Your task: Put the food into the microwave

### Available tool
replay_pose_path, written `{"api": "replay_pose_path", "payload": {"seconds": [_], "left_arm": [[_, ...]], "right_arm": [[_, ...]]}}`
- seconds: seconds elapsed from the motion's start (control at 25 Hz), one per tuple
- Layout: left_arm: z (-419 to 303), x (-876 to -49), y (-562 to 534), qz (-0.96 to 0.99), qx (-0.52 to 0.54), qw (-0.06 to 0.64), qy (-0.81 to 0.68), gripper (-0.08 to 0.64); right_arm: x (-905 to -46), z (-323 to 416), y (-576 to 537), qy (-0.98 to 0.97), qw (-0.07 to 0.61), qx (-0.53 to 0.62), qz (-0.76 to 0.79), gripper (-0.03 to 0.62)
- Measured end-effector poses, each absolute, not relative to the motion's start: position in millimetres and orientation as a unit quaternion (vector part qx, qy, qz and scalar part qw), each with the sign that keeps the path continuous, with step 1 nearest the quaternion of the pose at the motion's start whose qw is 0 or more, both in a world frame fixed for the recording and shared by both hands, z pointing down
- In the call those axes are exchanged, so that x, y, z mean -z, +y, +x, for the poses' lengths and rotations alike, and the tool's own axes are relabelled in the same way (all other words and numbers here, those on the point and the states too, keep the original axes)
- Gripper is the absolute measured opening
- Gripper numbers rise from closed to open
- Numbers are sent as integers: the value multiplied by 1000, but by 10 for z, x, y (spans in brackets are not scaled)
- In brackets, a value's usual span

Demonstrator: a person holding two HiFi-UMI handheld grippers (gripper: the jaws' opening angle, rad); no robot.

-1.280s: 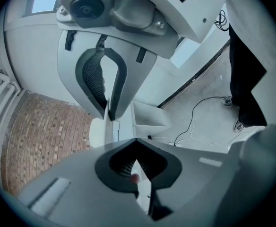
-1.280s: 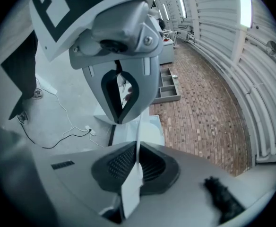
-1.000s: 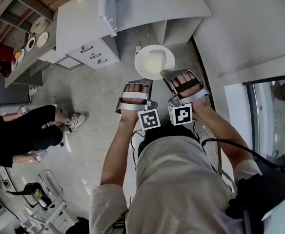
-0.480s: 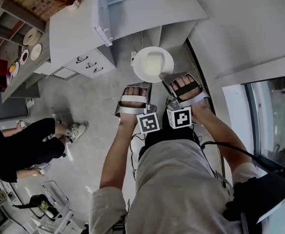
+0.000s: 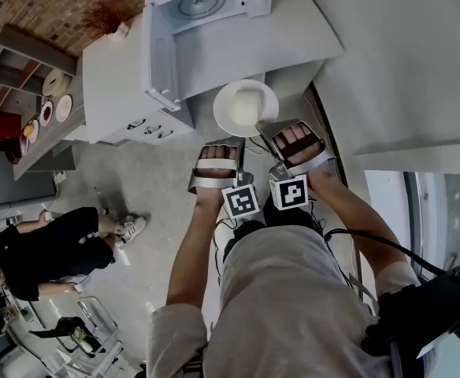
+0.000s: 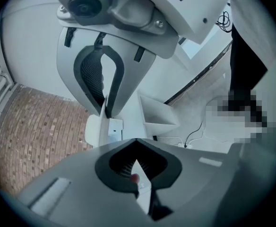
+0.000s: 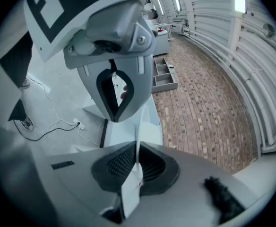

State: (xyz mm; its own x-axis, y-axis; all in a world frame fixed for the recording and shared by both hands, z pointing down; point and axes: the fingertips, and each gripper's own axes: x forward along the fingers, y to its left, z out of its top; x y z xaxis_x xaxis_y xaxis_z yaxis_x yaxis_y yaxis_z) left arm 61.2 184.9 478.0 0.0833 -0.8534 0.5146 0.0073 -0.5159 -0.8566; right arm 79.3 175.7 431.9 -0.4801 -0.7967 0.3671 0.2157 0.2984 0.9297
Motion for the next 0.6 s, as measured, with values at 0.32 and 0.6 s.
{"api": "replay_pose_path", "payload": {"seconds": [0.32, 0.6], "left_arm": [[732, -4793, 1074, -625, 604, 343, 357, 6], [604, -4768, 563, -616, 602, 328, 388, 6]], "right_arm": [[-4360, 1015, 887, -664, 454, 557, 207, 18], [-4535, 932, 365, -667, 456, 558, 189, 18]]}}
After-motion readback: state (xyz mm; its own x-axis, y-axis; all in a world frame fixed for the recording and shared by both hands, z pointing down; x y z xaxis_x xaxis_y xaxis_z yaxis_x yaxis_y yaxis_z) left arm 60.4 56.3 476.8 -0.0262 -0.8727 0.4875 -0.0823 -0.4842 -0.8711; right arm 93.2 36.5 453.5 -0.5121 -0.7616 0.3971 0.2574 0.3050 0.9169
